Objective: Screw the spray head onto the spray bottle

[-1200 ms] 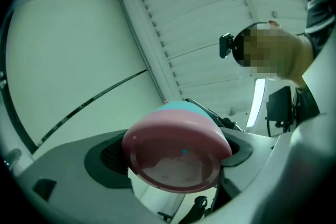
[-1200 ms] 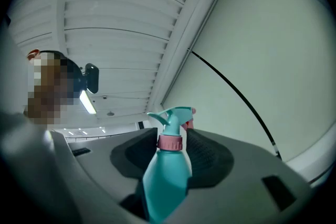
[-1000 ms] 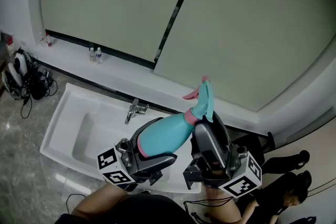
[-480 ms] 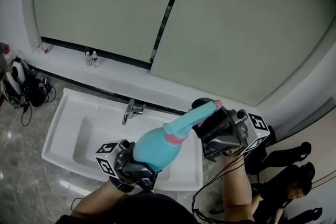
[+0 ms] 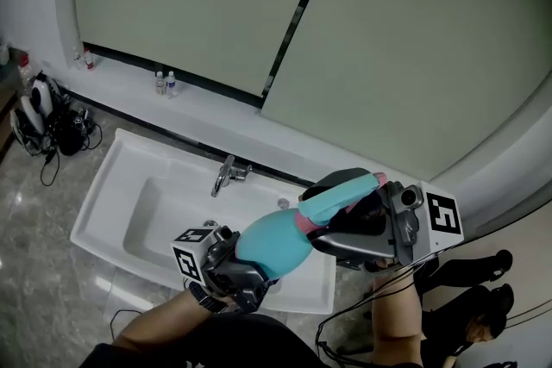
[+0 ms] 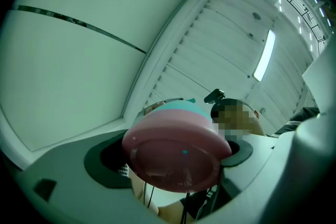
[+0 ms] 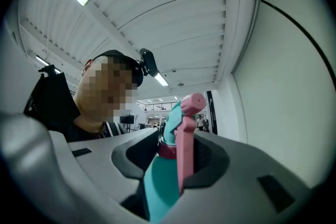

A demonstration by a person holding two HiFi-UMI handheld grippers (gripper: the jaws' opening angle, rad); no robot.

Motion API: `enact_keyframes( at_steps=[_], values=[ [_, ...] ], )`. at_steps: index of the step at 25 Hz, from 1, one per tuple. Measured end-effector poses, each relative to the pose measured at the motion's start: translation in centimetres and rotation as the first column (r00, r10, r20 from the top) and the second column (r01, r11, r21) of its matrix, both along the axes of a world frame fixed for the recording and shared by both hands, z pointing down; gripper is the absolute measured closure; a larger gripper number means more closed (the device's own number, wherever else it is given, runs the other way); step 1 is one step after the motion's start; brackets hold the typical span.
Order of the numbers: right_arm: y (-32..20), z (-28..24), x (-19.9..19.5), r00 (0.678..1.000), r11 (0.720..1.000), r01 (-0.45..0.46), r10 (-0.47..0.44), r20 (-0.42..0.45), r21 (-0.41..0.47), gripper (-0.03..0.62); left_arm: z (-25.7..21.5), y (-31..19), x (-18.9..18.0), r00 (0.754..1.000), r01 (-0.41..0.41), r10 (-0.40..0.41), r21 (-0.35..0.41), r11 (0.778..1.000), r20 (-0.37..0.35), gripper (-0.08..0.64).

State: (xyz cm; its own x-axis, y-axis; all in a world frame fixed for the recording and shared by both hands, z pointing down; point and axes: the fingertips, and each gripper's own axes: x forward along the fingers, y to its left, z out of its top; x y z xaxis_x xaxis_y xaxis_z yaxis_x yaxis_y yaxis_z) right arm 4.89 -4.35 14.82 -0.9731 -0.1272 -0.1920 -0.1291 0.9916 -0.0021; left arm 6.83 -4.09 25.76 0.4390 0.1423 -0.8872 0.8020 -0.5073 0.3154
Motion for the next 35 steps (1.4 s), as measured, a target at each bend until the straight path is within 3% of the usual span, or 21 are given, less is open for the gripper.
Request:
enact_keyframes(
  at_steps=[3,6,8,10,12,13,17,18,19,20,23,24,25,26,28,33,35],
  values=[
    [-0.8,0.4,0.1,0.997,0.997,-0.073,0.073,-0.024,0.012,0.449,0.4,-1.0,-0.1,0.998,0.054,-0.055,0.016,0.998,0.033,0.091],
    [-2.4,0.9,1.0,0.976,0.977,-0.212,0.213,-0.044,0.028,0.449,0.7,-2.6,0.2,0.977,0.177,-0.182,0.052,0.983,0.108,0.091],
    [-3.5,1.5,2.1,0.946,0.948,-0.318,0.318,-0.055,0.008,0.449,0.8,-3.7,0.5,0.944,0.277,-0.288,0.086,0.957,0.160,0.091],
    [-4.3,1.9,3.0,0.911,0.911,-0.412,0.410,-0.055,-0.028,0.449,0.9,-4.3,0.5,0.889,0.387,-0.408,0.135,0.912,0.208,0.091],
    [-4.8,2.4,3.7,0.874,0.871,-0.487,0.484,-0.052,-0.074,0.449,1.2,-4.6,0.5,0.800,0.506,-0.546,0.210,0.837,0.249,0.091],
    [-5.1,2.8,4.0,0.855,0.849,-0.518,0.516,-0.049,-0.104,0.449,1.4,-4.8,0.5,0.739,0.565,-0.620,0.259,0.784,0.263,0.091],
    [-6.2,4.6,6.0,0.774,0.742,-0.618,0.633,-0.034,-0.258,0.449,2.8,-5.4,1.0,0.455,0.716,-0.847,0.452,0.531,0.275,0.091],
    [-6.4,5.0,6.5,0.754,0.713,-0.636,0.656,-0.039,-0.294,0.449,3.2,-5.4,1.3,0.409,0.726,-0.870,0.481,0.492,0.274,0.091],
    [-6.5,5.4,6.9,0.739,0.689,-0.647,0.672,-0.046,-0.326,0.449,3.6,-5.4,1.5,0.398,0.725,-0.874,0.488,0.486,0.280,0.090],
    [-6.6,5.7,7.1,0.731,0.673,-0.651,0.680,-0.052,-0.352,0.449,3.9,-5.4,1.7,0.423,0.717,-0.857,0.469,0.516,0.295,0.091],
    [-6.3,5.7,7.0,0.730,0.661,-0.644,0.682,-0.049,-0.385,0.448,4.1,-5.3,2.1,0.599,0.656,-0.728,0.318,0.685,0.333,0.090],
    [-5.9,5.5,7.0,0.728,0.662,-0.644,0.684,-0.041,-0.382,0.448,4.1,-5.1,2.1,0.652,0.630,-0.682,0.263,0.731,0.332,0.091],
    [-5.4,5.3,7.0,0.726,0.665,-0.645,0.687,-0.032,-0.378,0.448,3.9,-5.0,2.1,0.691,0.609,-0.645,0.219,0.763,0.326,0.090],
    [-5.0,5.0,7.0,0.726,0.668,-0.645,0.687,-0.025,-0.372,0.446,3.7,-5.0,1.9,0.715,0.596,-0.622,0.188,0.781,0.320,0.091],
    [-4.6,4.5,6.8,0.726,0.672,-0.649,0.687,-0.028,-0.355,0.436,3.4,-5.6,1.5,0.726,0.594,-0.611,0.159,0.789,0.315,0.091],
    [-3.8,4.4,5.4,0.728,0.689,-0.672,0.681,-0.075,-0.271,0.436,3.9,-7.5,1.2,0.688,0.619,-0.636,0.174,0.766,0.349,0.091],
    [-3.3,4.4,4.6,0.728,0.699,-0.682,0.677,-0.109,-0.217,0.436,3.9,-7.4,1.4,0.691,0.615,-0.630,0.172,0.770,0.354,0.090]
  ],
)
